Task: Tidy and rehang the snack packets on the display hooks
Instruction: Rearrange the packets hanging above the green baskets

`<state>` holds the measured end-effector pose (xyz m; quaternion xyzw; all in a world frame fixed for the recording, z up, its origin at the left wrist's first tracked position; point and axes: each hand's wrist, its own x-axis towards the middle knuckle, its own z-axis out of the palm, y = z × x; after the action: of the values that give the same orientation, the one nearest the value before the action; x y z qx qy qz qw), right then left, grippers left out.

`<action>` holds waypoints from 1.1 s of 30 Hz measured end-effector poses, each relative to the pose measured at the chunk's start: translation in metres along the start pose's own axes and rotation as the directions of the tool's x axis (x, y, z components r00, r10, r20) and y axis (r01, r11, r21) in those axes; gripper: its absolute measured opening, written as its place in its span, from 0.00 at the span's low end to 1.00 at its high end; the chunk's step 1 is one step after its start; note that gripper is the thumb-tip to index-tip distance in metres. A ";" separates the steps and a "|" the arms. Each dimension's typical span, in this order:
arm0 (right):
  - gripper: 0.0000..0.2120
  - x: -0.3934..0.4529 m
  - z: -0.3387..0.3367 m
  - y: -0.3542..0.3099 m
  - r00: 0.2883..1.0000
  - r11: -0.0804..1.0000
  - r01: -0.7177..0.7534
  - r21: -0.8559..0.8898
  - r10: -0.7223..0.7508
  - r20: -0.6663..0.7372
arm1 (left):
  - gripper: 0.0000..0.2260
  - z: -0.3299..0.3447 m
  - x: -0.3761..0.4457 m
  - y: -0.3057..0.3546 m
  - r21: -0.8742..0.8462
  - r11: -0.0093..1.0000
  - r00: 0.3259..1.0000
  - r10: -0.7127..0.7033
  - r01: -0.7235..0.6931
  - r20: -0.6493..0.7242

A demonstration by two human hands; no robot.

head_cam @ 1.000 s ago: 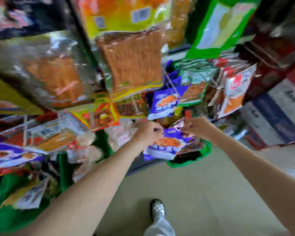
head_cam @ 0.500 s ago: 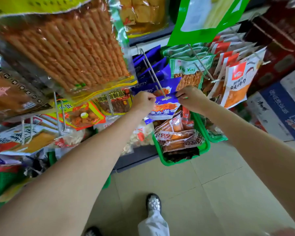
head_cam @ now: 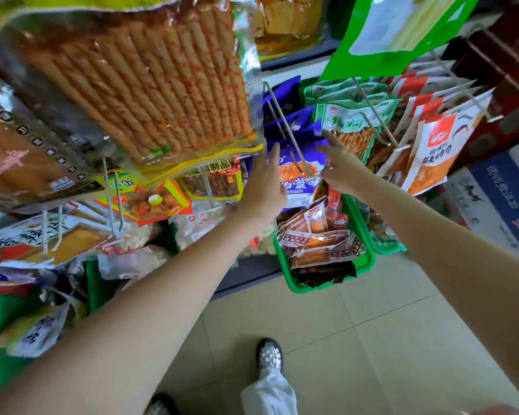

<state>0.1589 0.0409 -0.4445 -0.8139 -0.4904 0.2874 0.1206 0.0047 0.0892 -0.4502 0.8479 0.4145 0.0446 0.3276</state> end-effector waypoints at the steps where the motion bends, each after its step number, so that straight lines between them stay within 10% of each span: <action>1: 0.25 -0.006 -0.001 -0.003 0.997 0.996 -0.020 0.082 0.027 -0.074 | 0.29 -0.001 -0.008 -0.001 0.018 0.999 0.999 0.041 -0.041 -0.033; 5: 0.18 -0.044 -0.003 -0.034 0.915 0.959 0.027 0.281 0.090 -0.394 | 0.22 -0.008 -0.048 -0.016 0.044 0.972 0.967 0.235 -0.232 -0.095; 9: 0.14 -0.089 0.022 -0.089 0.903 0.959 0.162 0.234 -0.049 -0.427 | 0.17 -0.031 -0.090 -0.051 0.031 0.942 0.939 0.336 -0.335 -0.073; 19: 0.17 -0.148 0.172 -0.341 0.829 0.814 0.553 0.179 -0.517 -0.211 | 0.21 -0.195 -0.251 -0.237 0.122 0.964 0.942 0.258 -0.236 -0.214; 29: 0.21 -0.128 0.321 -0.553 0.881 0.899 0.436 -0.052 -0.413 0.231 | 0.19 -0.290 -0.393 -0.433 0.156 0.941 0.922 -0.243 0.299 -0.301; 33: 0.20 -0.105 0.343 -0.581 0.926 0.946 0.292 -0.138 -0.245 0.287 | 0.20 -0.301 -0.406 -0.467 0.163 0.943 0.940 -0.249 0.291 -0.234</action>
<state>-0.5022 0.2047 -0.4061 -0.7003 -0.6329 0.3296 0.0189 -0.6795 0.1546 -0.4119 0.8011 0.5620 0.0475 0.2001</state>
